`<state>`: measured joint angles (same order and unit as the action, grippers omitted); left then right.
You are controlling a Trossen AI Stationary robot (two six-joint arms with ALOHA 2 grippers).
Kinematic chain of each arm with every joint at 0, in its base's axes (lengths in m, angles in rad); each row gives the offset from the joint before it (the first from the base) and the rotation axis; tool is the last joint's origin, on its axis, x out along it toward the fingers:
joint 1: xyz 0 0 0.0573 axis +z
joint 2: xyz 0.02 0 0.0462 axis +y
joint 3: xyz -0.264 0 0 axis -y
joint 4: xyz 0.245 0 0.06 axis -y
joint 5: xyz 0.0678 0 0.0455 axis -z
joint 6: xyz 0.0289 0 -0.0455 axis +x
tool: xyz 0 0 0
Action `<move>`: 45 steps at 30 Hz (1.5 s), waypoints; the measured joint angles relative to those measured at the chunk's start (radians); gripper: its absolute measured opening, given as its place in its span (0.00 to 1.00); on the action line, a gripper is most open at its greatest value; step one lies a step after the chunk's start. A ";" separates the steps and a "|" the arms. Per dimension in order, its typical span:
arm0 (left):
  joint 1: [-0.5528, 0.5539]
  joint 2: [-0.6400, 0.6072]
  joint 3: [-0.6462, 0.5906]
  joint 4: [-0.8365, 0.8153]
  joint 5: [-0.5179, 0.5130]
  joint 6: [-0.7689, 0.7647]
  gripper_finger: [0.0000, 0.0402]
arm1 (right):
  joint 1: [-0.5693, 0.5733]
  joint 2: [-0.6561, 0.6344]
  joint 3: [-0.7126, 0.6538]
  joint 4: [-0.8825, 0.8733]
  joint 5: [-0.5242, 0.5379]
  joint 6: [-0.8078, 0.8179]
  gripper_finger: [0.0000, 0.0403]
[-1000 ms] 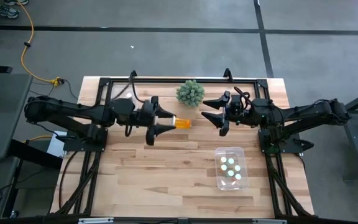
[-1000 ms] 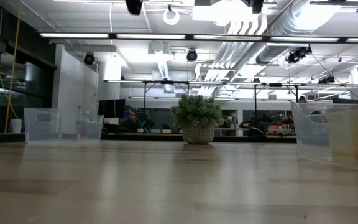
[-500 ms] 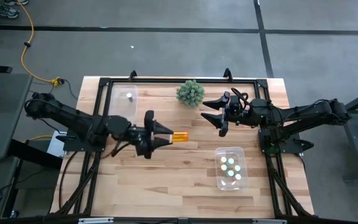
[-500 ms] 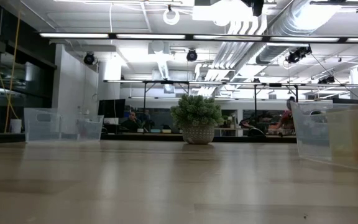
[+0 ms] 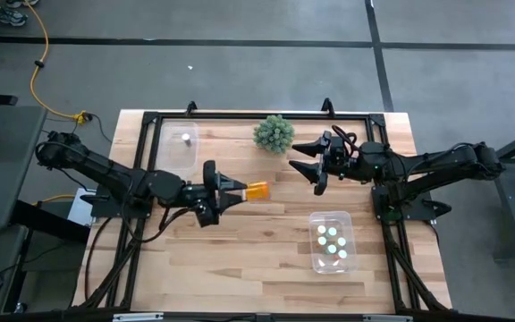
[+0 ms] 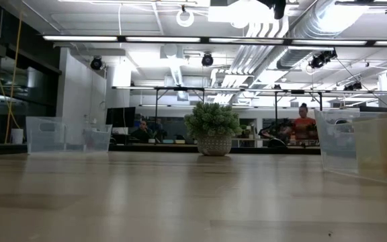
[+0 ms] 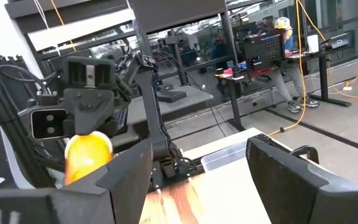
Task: Pick and place medicine bottles into bin by pill shape (circle, oval)
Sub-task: Put the orange capsule bottle into the left transparent bin
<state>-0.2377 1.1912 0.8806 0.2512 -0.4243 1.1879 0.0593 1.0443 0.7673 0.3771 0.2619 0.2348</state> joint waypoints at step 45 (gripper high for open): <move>1.073 -0.055 0.157 -1.429 0.245 -1.476 0.49 | -0.003 0.000 0.000 -0.038 0.001 0.000 0.63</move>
<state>0.8353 1.1365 1.0377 -1.1778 -0.1790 -0.2885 0.0566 1.0443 0.7673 0.3389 0.2624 0.2348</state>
